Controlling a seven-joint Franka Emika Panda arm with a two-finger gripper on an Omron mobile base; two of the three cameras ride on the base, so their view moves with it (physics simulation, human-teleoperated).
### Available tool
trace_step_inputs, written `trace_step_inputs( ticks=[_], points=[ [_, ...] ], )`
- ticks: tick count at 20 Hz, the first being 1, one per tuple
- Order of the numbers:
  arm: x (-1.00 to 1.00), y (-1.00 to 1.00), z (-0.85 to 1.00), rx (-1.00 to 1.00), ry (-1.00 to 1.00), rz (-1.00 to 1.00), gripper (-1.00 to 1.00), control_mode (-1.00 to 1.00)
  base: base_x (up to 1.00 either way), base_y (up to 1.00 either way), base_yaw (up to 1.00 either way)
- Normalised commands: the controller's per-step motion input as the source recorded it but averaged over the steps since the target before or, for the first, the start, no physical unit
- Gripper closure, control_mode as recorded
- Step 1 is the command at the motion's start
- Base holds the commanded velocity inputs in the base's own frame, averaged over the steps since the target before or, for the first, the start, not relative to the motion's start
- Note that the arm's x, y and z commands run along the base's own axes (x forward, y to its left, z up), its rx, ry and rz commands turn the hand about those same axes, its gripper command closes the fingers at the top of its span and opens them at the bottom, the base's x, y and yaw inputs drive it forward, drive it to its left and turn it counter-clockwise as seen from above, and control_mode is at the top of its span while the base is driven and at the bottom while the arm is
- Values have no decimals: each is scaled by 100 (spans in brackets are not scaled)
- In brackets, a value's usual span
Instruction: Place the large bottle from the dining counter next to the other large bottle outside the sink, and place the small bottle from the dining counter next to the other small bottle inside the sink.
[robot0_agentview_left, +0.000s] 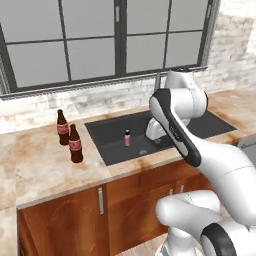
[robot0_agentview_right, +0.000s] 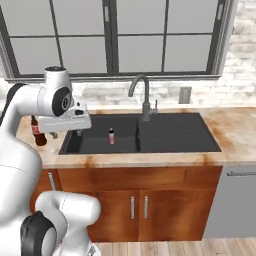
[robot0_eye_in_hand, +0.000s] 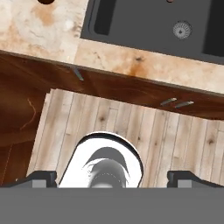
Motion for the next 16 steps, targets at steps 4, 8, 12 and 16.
trace_step_inputs(
  ticks=[4, 8, 12, 16],
  points=[
    [0, 0, 0, 0, 0, 0, -100, 100, -12, -80, -40],
    [0, 0, 0, 0, 0, 0, -100, 100, 0, -82, -57],
    [0, 0, 0, 0, 0, 0, -100, 100, 3, -89, -60],
    [0, 0, 0, 0, 0, 0, -100, 100, 19, -89, -63]
  ],
)
